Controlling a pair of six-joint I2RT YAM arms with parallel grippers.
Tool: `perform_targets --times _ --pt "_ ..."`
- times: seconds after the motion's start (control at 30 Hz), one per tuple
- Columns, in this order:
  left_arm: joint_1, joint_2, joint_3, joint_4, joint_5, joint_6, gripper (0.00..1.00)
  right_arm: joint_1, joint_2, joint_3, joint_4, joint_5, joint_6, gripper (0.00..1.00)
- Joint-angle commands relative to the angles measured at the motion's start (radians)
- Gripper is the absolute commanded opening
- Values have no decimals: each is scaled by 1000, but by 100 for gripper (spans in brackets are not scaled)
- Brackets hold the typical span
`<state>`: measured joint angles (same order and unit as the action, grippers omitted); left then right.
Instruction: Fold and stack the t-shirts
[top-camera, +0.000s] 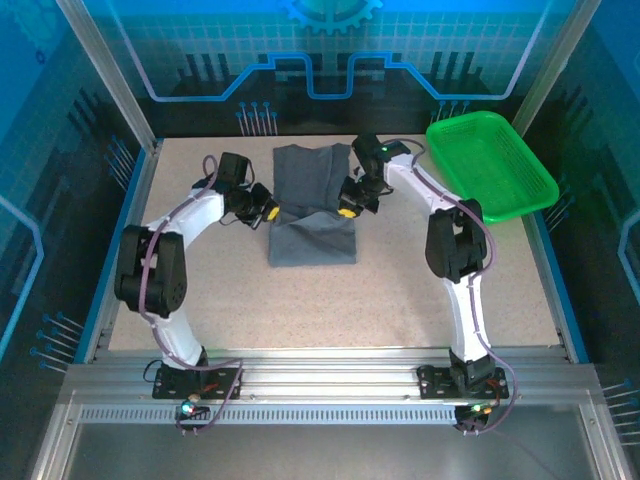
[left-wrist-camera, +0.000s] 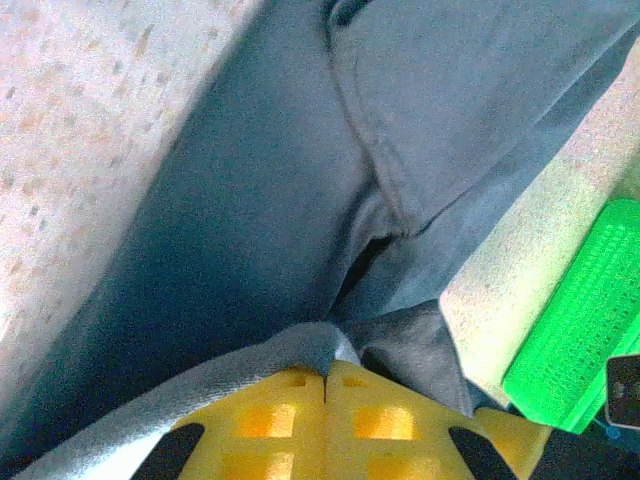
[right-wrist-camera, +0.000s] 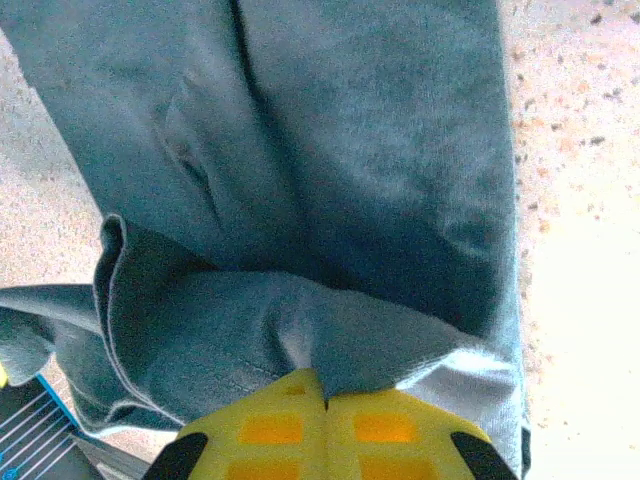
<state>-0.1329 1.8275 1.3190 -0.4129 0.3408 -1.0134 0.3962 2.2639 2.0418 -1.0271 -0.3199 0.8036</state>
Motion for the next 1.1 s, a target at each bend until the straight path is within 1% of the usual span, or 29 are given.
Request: perform_targets --times 0.0,0.1,0.13,0.17,0.23,0.27,0.3,0.33,0.37,0.43,0.5,0.63,0.67,0.73,0.83,0.9,0.97,1.07 --pt "23 60 79 -15 41 33 0 -24 93 88 -48 -3 -2 0" --pt "33 127 134 -18 61 29 1 -42 177 195 -79 -9 -11 1" --pt "37 151 154 -20 70 31 8 -50 202 227 -78 -19 -17 6" --pt "41 171 176 -25 77 34 20 -58 223 259 -76 -31 -23 17" --pt "47 184 206 -36 83 49 39 -74 246 319 -75 -57 -47 38" --pt "49 170 209 -39 74 61 45 -80 243 346 -80 -57 -65 45" --pt "51 152 204 -43 62 73 50 -85 231 359 -79 -57 -83 51" --pt "54 115 186 -42 48 79 53 -90 205 361 -77 -52 -99 56" --pt "58 72 153 -32 37 81 55 -97 174 349 -76 -50 -110 61" --pt "59 -27 70 -7 21 82 57 -109 106 294 -83 -46 -122 62" --pt "59 -131 -51 12 11 65 57 -109 9 180 -64 -38 -124 62" --pt "53 -335 -358 106 23 -65 54 -86 -221 -225 109 -38 -92 62" --pt "44 -375 -430 140 28 -111 54 -76 -270 -320 150 -46 -72 62" --pt "25 -418 -522 186 35 -182 54 -55 -348 -486 235 -66 -32 61" --pt "6 -405 -609 278 52 -265 55 -24 -430 -704 403 -114 63 62" --pt "4 -368 -639 346 64 -313 56 -12 -439 -786 482 -141 113 62" --pt "4 -321 -651 410 63 -344 56 -5 -417 -816 524 -160 141 61" --pt "-2 -241 -632 479 78 -367 56 9 -358 -781 494 -162 138 60"
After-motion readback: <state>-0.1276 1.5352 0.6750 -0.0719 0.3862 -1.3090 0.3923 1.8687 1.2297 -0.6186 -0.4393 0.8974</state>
